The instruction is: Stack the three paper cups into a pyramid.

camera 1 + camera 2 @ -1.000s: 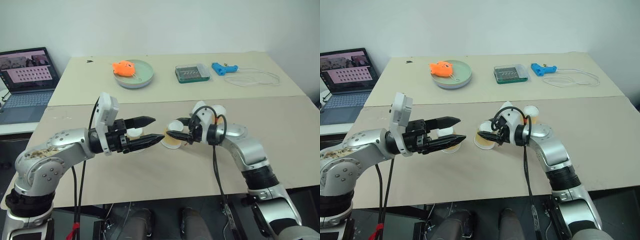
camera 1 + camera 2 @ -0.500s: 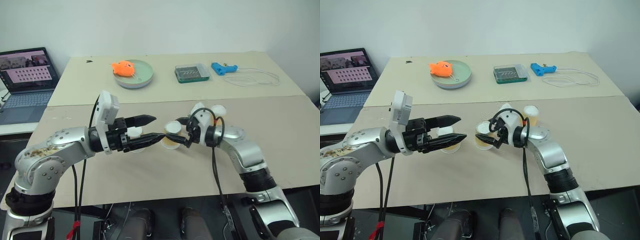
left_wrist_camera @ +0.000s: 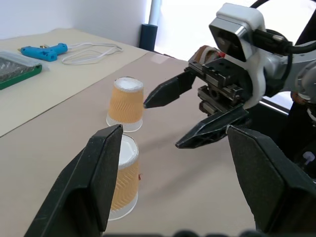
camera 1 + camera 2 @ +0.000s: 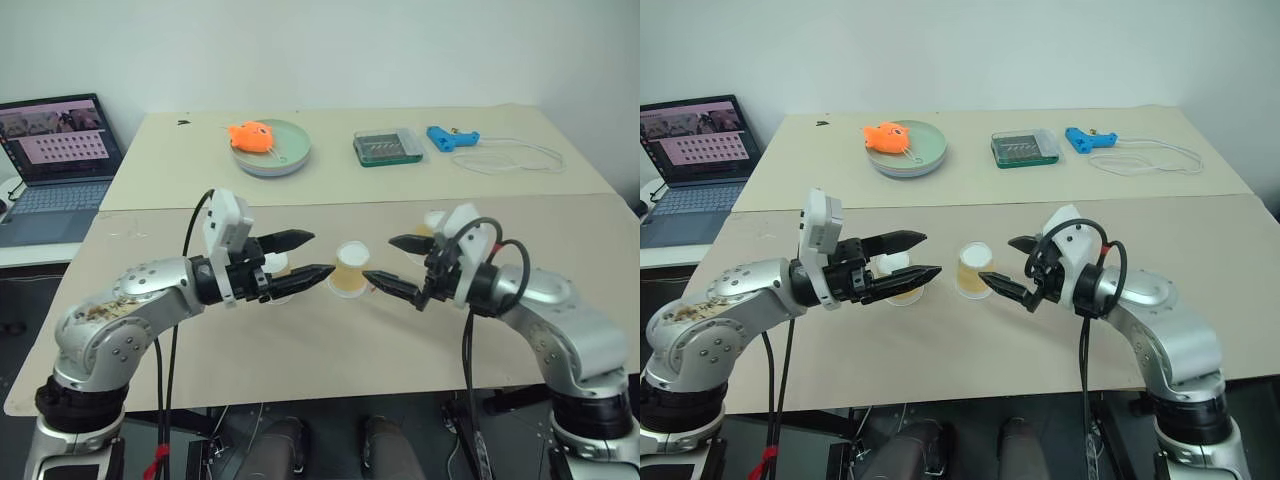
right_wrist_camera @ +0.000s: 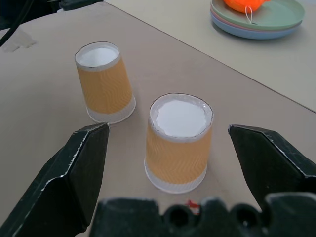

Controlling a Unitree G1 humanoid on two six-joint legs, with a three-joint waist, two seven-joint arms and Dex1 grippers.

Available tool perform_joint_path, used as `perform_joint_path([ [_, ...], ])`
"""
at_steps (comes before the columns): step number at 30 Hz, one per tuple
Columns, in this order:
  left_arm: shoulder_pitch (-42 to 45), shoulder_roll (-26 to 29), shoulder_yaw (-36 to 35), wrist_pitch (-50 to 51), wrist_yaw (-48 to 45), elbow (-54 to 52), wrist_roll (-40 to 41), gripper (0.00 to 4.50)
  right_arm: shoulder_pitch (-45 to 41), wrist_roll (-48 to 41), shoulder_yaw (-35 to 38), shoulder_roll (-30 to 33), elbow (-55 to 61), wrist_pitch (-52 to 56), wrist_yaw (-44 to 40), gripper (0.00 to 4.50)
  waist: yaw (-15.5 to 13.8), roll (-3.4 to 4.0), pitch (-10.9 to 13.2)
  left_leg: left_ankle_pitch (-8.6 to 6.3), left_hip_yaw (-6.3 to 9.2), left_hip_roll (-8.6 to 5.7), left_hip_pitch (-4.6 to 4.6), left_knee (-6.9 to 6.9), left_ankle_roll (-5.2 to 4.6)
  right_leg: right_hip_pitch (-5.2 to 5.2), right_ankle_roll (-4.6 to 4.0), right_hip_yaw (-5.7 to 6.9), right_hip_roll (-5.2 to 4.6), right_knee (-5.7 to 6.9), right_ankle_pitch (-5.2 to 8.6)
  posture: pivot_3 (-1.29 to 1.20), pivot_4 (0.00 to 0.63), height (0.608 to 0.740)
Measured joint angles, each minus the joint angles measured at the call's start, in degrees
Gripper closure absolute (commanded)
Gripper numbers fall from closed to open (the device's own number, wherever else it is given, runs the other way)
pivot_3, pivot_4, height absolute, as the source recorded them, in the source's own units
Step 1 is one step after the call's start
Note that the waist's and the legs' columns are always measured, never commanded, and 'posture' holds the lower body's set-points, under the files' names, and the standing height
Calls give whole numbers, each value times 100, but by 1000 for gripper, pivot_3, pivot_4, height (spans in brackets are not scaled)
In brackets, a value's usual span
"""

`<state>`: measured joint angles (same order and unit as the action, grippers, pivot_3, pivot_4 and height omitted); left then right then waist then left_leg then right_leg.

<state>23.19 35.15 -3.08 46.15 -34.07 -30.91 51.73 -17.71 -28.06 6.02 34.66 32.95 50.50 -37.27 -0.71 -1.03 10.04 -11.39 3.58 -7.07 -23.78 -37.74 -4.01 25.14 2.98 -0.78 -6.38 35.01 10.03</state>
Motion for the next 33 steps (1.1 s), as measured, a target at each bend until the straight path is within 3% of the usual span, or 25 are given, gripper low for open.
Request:
perform_joint_path([
  [6,-37,-110,86,-16,81,-6,-215,945,786,861,527,10,-276,263,1377,31,-32,-2,0,1,-1,-3,-2,0,1,2,0,1,0,1,0,0,150,730],
  [12,75,-156,99,-15,41,-1,-221,945,1040,1408,588,-711,-765,158,2354,31,28,-2,-1,3,-2,2,2,0,5,-1,9,-3,8,2,5,0,150,730],
  [20,106,-150,138,10,-37,25,-225,945,262,1433,575,-1577,-1274,-484,2675,31,36,3,-1,4,-2,2,2,0,4,1,-1,-2,13,2,-1,0,150,730],
  [33,127,-144,117,43,38,18,-208,945,-421,1556,451,-1712,-2127,-1053,2731,31,21,4,-1,4,-2,0,3,0,4,2,-3,-3,15,3,-3,0,150,730],
])
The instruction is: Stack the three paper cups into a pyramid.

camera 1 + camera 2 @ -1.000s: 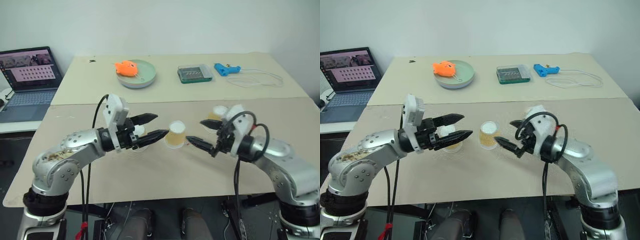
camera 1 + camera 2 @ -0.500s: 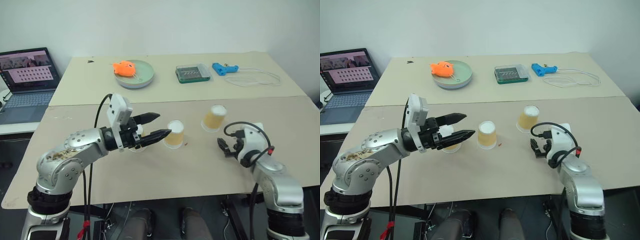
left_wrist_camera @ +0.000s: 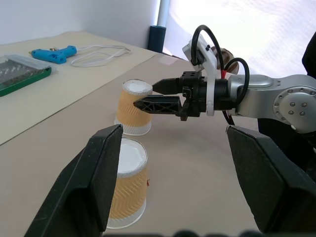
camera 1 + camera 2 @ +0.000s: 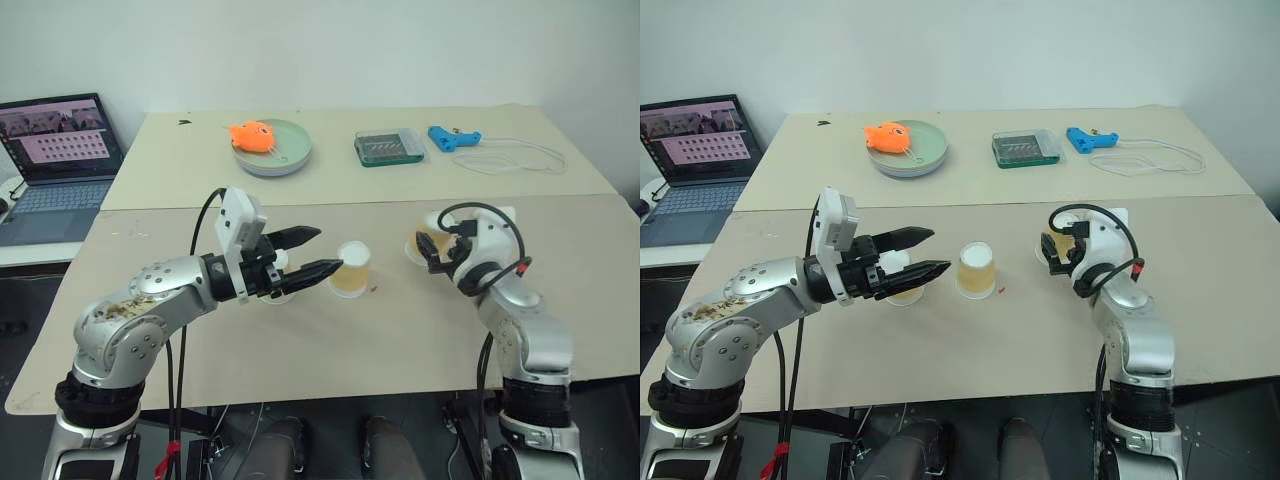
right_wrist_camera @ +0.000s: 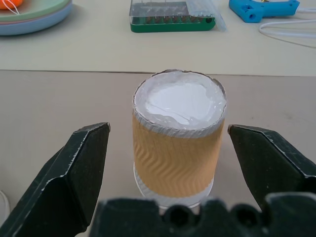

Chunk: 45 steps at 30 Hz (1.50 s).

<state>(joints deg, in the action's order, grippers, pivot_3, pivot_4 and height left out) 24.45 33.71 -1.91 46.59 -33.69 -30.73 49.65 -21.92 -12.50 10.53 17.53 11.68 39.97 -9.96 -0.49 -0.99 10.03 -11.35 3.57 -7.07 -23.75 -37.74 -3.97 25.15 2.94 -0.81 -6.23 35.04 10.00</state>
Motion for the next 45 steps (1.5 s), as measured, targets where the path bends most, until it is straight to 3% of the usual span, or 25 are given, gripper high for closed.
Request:
perform_joint_path([
  [21,-22,21,-56,12,173,-146,24,945,-866,231,-160,7,-1632,-976,-128,31,71,0,0,2,0,0,0,0,1,1,-4,-1,3,2,-3,0,150,730],
  [28,-33,32,-62,19,182,-147,29,945,-865,230,-162,7,-1632,-1002,-167,1844,77,0,0,2,0,1,0,0,1,1,-4,-2,3,2,-3,0,150,730],
  [37,-36,43,-72,20,177,-146,30,945,-625,90,-101,252,-1326,-969,-529,1868,70,0,0,1,0,0,0,0,0,0,-4,-2,3,2,-3,0,150,730],
  [45,-59,31,-100,20,173,-179,33,945,-51,-854,-135,1365,-307,-662,-2424,1868,101,4,3,-1,-2,5,4,0,-3,-6,1,-2,3,-1,-1,0,150,730],
])
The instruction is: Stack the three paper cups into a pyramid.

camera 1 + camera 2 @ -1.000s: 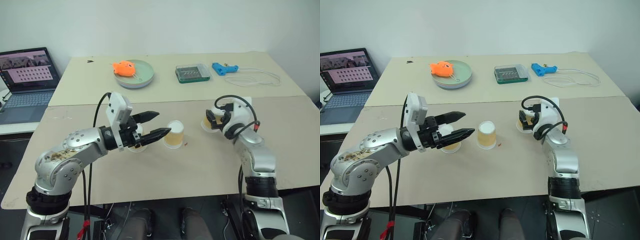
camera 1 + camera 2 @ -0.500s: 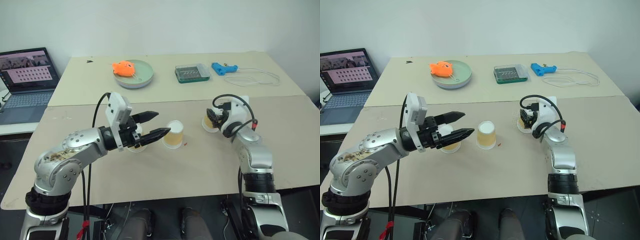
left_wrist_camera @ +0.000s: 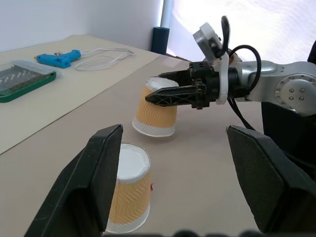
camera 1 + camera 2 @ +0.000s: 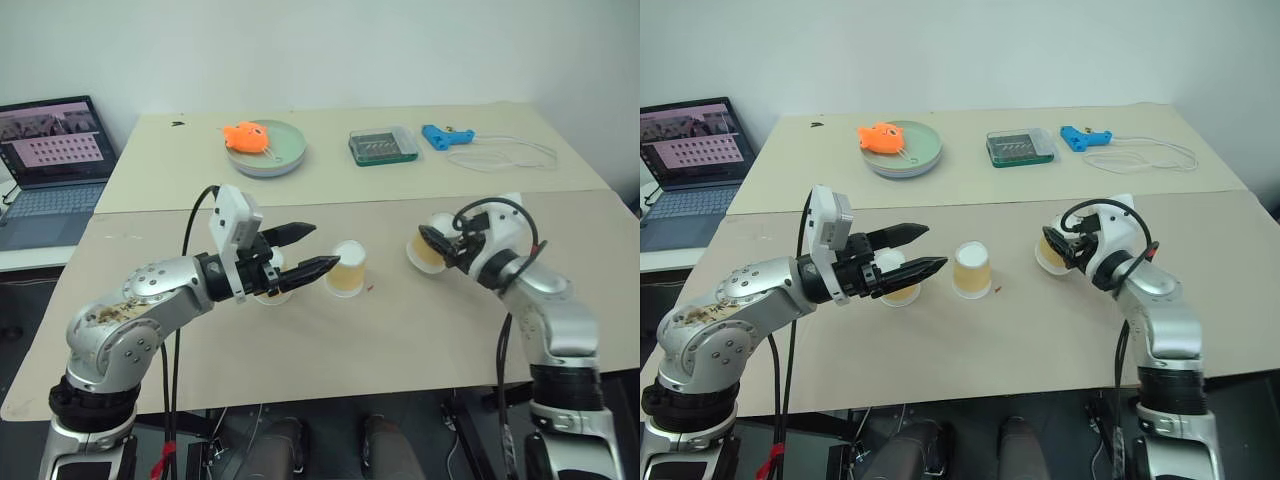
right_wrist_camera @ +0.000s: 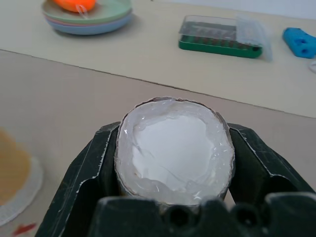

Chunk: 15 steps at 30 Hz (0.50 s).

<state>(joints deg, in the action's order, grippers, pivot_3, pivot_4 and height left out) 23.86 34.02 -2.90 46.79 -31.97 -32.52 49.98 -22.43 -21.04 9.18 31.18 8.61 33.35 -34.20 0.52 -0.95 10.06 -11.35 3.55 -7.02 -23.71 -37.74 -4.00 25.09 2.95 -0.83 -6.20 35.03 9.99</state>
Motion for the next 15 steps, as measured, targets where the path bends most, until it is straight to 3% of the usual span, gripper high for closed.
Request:
perform_joint_path([
  [8,15,4,-2,0,-9,1,2,945,43,-41,-536,63,-102,-72,-630,1868,-1,-1,0,0,0,-2,-2,0,-1,1,0,0,-3,-2,-1,0,150,730],
  [15,35,17,-26,6,-7,1,100,945,-167,68,-889,-157,-298,-202,-686,1868,2,-1,0,-1,0,-1,-2,0,0,3,-1,0,-3,-1,-1,0,150,730],
])
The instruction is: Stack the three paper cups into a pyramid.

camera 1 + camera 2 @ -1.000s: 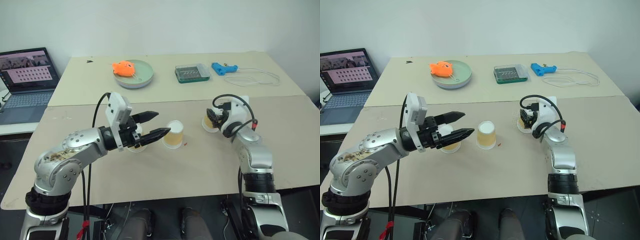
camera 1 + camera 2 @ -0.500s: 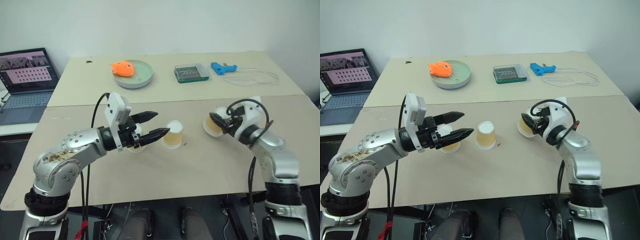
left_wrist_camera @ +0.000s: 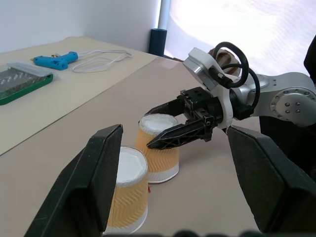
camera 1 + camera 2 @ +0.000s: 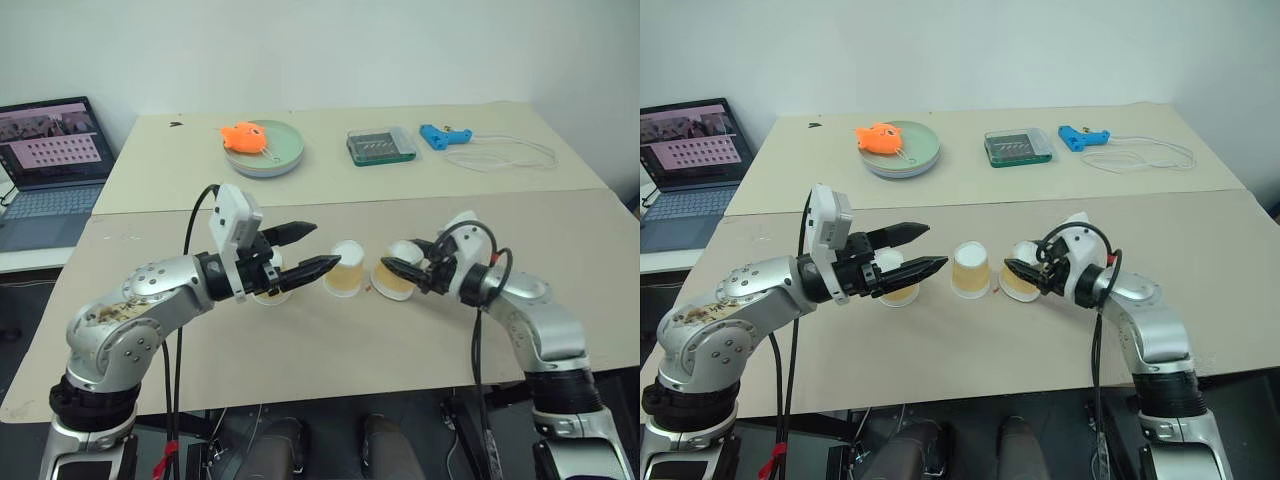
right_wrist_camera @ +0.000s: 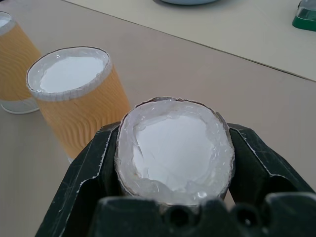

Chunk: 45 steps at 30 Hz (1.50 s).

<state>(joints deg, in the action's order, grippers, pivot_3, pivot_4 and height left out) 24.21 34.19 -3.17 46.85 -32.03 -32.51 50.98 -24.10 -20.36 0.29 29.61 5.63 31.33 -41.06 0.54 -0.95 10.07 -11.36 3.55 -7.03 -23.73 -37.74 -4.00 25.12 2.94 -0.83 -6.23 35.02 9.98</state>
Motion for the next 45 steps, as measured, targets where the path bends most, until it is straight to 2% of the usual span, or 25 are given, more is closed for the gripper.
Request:
perform_joint_path([
  [6,17,15,-9,3,16,0,18,945,-215,108,-119,-153,-134,-90,10,1868,-10,0,0,0,0,-1,-1,0,0,1,0,0,0,0,-1,0,150,730],
  [24,30,84,-40,13,138,-29,102,945,-158,172,-601,-313,112,-71,-106,1868,-28,0,0,0,0,-1,0,0,1,3,-1,0,1,2,-1,0,150,730],
  [36,58,103,-41,88,158,-30,112,945,-159,332,-619,-356,75,-140,-44,1868,-31,-2,-1,1,0,-1,6,0,2,-1,0,0,1,2,-1,0,150,730],
  [37,58,107,-41,88,158,-30,112,945,-159,338,-619,-362,67,-148,-37,927,-31,-2,-1,1,0,-1,8,0,2,-2,0,0,1,2,-1,0,150,730],
  [40,59,108,-41,89,158,-30,112,945,-154,355,-634,-369,17,-148,-29,135,-33,-2,-1,1,0,-1,9,0,2,-3,0,0,1,2,-1,0,150,730],
  [45,58,108,-41,89,161,-30,111,945,-132,353,-633,-368,-15,-127,-20,50,-34,-1,-1,0,0,-2,7,0,2,0,-1,0,1,2,-2,0,150,730],
])
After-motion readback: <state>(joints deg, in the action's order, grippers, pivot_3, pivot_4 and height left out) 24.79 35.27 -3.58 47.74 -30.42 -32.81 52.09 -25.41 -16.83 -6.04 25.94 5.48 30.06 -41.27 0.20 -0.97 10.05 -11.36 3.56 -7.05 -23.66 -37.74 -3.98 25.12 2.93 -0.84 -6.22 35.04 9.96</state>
